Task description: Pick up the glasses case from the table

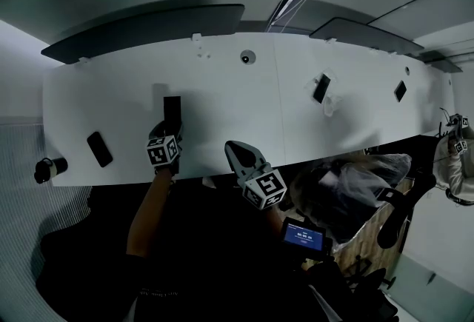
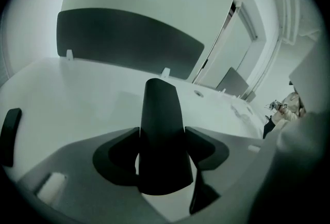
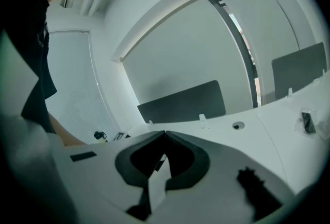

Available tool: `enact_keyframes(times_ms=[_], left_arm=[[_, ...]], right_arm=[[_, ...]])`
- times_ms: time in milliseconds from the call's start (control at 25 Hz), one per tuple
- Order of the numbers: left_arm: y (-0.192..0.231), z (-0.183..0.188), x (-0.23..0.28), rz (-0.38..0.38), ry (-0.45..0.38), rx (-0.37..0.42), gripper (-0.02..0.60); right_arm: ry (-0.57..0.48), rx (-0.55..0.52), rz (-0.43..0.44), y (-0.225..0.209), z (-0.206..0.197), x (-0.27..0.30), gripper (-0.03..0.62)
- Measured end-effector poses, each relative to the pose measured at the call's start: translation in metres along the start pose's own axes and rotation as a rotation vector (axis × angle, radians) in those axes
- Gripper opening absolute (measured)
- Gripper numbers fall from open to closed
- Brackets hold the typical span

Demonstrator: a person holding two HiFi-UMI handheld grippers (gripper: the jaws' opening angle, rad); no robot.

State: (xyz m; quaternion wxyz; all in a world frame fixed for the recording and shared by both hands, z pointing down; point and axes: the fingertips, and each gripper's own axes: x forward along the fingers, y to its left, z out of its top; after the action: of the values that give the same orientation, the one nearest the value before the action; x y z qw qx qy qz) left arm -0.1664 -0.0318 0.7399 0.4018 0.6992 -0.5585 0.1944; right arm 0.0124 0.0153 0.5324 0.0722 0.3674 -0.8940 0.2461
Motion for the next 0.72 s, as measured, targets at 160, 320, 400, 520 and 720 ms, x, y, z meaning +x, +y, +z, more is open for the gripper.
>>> enact_keyframes(times_ms=[160, 320, 400, 520, 720], left_arm=[[-0.028, 0.049, -0.046, -0.153, -0.175, 0.074, 0.279], [-0.033, 0.079, -0.109, -0.231, -0.320, 0.079, 0.278], [-0.025, 0.074, -0.112, -0.232, -0.336, 0.031, 0.276], [-0.005, 0.064, -0.102, -0.249, -0.351, -0.109, 0.273], [-0.005, 0.074, -0.115, -0.413, -0.475, -0.384, 0.275]], right_arm=[[-0.027, 0.005, 0.027, 0.007, 0.012, 0.010, 0.008], [-0.075, -0.017, 0.114, 0.024, 0.027, 0.023, 0.008], [-0.065, -0.026, 0.129, 0.024, 0.029, 0.026, 0.008], [-0.050, -0.028, 0.128, 0.023, 0.030, 0.034, 0.008], [-0.068, 0.019, 0.160, 0.028, 0.036, 0.037, 0.008]])
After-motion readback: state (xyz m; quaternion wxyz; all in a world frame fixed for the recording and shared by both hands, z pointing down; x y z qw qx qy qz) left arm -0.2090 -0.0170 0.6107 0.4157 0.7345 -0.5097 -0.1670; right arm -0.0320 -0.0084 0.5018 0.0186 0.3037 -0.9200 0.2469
